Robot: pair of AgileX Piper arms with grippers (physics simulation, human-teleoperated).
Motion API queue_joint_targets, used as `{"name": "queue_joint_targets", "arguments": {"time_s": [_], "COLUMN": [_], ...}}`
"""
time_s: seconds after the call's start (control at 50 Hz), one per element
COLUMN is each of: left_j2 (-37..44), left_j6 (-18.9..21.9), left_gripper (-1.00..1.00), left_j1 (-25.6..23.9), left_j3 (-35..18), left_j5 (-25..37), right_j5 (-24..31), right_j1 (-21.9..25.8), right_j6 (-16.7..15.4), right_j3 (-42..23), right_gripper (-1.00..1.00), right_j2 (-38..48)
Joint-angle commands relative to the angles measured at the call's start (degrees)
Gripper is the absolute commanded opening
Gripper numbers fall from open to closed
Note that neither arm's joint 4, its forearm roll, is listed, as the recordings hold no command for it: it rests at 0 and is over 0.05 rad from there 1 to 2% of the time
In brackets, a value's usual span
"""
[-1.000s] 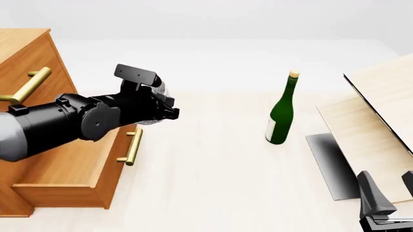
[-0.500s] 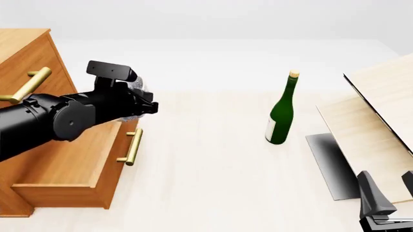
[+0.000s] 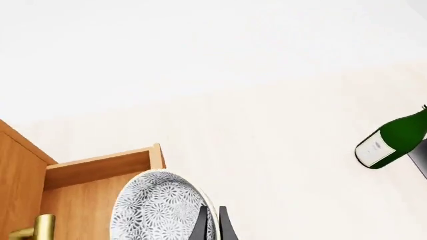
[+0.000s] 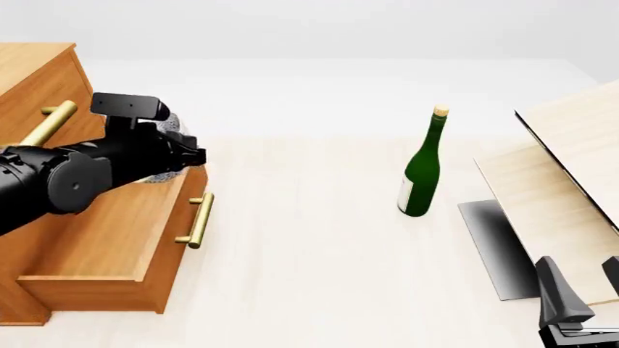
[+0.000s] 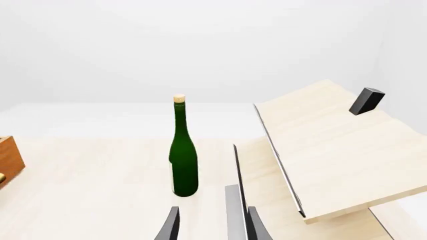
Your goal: Put the bowl in the bottom drawer of the cabinet.
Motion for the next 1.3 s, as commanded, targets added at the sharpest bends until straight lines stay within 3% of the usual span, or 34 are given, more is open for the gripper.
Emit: {"name": "queue_joint_targets", "arguments": {"time_s": [0.02,0.14,0.16,0.18,0.22,0.26,0.32,0.38,0.4,0.48,0.56,0.6,0.64,0.66,0.72,0.74,0.76,0.78,0.9,0.94,0.98,1.06,1.1,1.16,1.22,1.28,1.3], "left_j2": [-0.4,-1.6,-1.2,-2.1,-1.2,-2.3,-2.6,-1.7,-3.0,-2.6,-3.4,-2.0,-3.2,-2.1,-1.8,-3.5,-2.5,-3.3,-2.6,-4.1,-3.1,-4.7,-3.4,-5.7,-3.7,-5.3,-4.2], "left_j6": [0.5,0.2,0.2,0.0,-0.2,-0.5,-0.7,-0.8,-0.9,-1.4,-1.6,-1.5,-1.6,-1.5,-1.5,-1.4,-1.6,-1.6,-2.4,-2.5,-2.7,-2.5,-2.4,-2.7,-3.2,-3.3,-3.4], "left_gripper": [-1.00,-1.00,-1.00,-1.00,-1.00,-1.00,-1.00,-1.00,-1.00,-1.00,-1.00,-1.00,-1.00,-1.00,-1.00,-1.00,-1.00,-1.00,-1.00,-1.00,-1.00,-1.00,-1.00,-1.00,-1.00,-1.00,-1.00], "left_j1": [3.7,5.8,6.1,6.2,6.3,6.3,6.8,7.5,7.7,8.0,8.0,8.1,8.2,8.4,8.8,8.9,8.9,9.1,9.0,9.0,8.9,9.5,9.9,9.9,9.9,9.9,10.0], "left_j3": [2.3,1.8,3.4,1.2,4.2,2.3,2.9,6.6,4.2,6.7,5.8,8.7,6.8,8.8,10.1,8.1,10.1,9.3,13.0,10.8,12.5,11.2,14.5,12.9,16.3,14.1,16.1], "left_j5": [-2.7,-1.2,-3.3,-0.1,-3.9,-0.5,-0.6,-5.2,-1.5,-3.9,-1.7,-5.5,-2.1,-5.1,-6.3,-2.7,-5.5,-3.9,-7.6,-3.7,-6.0,-2.9,-7.1,-2.9,-8.0,-4.0,-7.0], "right_j5": [0.0,0.0,0.0,0.0,0.0,0.0,0.0,0.0,0.0,0.0,0.0,0.0,0.0,0.0,0.0,0.0,0.0,0.0,0.0,0.0,0.0,0.0,0.0,0.0,0.0,0.0,0.0], "right_j1": [0.0,0.0,0.0,0.0,0.0,0.0,0.0,0.0,0.0,0.0,0.0,0.0,0.0,0.0,0.0,0.0,0.0,0.0,0.0,0.0,0.0,0.0,0.0,0.0,0.0,0.0,0.0], "right_j6": [0.0,0.0,0.0,0.0,0.0,0.0,0.0,0.0,0.0,0.0,0.0,0.0,0.0,0.0,0.0,0.0,0.0,0.0,0.0,0.0,0.0,0.0,0.0,0.0,0.0,0.0,0.0], "right_j3": [0.0,0.0,0.0,0.0,0.0,0.0,0.0,0.0,0.0,0.0,0.0,0.0,0.0,0.0,0.0,0.0,0.0,0.0,0.0,0.0,0.0,0.0,0.0,0.0,0.0,0.0,0.0], "right_gripper": [1.00,1.00,1.00,1.00,1.00,1.00,1.00,1.00,1.00,1.00,1.00,1.00,1.00,1.00,1.00,1.00,1.00,1.00,1.00,1.00,1.00,1.00,1.00,1.00,1.00,1.00,1.00], "right_j2": [0.0,0.0,0.0,0.0,0.0,0.0,0.0,0.0,0.0,0.0,0.0,0.0,0.0,0.0,0.0,0.0,0.0,0.0,0.0,0.0,0.0,0.0,0.0,0.0,0.0,0.0,0.0]}}
